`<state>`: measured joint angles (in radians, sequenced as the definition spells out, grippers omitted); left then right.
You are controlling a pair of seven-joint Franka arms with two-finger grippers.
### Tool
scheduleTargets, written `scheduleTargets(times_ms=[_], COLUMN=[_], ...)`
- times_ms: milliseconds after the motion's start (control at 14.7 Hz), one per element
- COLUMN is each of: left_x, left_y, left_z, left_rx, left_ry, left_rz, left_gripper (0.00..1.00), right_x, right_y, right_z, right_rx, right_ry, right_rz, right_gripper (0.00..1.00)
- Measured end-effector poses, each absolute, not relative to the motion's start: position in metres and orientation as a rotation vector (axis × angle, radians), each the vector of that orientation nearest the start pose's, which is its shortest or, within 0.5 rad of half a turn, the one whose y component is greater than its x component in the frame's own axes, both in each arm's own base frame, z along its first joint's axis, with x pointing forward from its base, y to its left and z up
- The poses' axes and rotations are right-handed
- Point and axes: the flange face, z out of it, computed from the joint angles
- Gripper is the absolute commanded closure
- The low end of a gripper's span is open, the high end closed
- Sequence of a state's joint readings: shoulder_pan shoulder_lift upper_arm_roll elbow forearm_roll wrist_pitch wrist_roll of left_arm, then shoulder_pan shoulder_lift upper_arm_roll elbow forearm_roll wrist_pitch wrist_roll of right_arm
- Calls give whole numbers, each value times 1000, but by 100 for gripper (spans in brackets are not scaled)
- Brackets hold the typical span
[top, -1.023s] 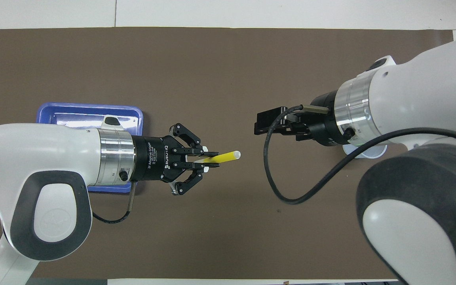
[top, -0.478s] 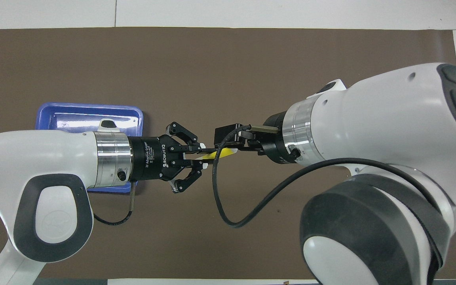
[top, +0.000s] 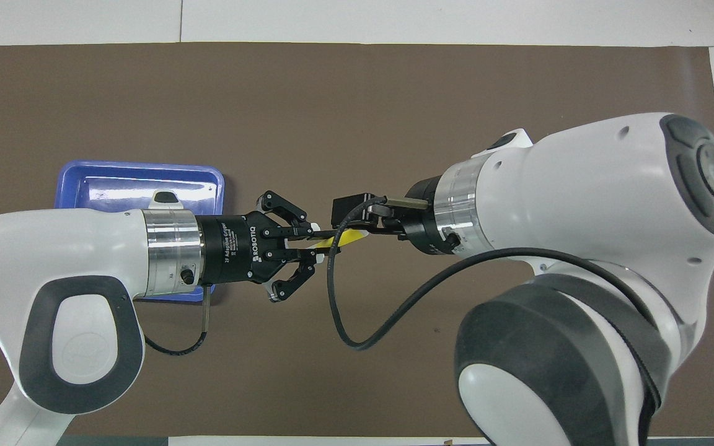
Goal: Transfer and insert pens with both arms
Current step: 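Grasp the yellow pen with the right gripper while the left gripper releases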
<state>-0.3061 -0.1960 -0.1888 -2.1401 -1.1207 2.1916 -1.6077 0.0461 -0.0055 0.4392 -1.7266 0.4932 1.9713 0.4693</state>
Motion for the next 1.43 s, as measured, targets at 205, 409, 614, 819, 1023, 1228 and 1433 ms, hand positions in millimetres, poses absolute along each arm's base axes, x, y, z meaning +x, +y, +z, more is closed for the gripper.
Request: scheduleTargets(times_ms=[205,409,614,819,1023,1228,1433], left_x=[445,445,444,442,442,441,440], left_y=[-281,-280,-277,-275,-275,-275,-275], left_z=[527,525,523,522,522,522,521], left_rx=[1525,1507,1477,1470,1468,1468,1460], left_ry=[1754,1762,1771,1776,1777,1776,1779], left_rz=[-884,-886,-888,-882,-879,-879,-885], left_gripper=[100,100,100,100,100,100,100], right_x=[502,501,503,503,503,502,500], right_y=[303,306,306,310,311,313,315], right_z=[599,599,602,604,605,603,603], right_rx=[-2605,-2603,-2590,-2580,-2572,-2575,-2571], right_ry=[153,147,162,162,170,172,179], right_rz=[2,-1,-32,-51,-67,-60,-57], right_gripper=[24,52,59,60,61,100,100])
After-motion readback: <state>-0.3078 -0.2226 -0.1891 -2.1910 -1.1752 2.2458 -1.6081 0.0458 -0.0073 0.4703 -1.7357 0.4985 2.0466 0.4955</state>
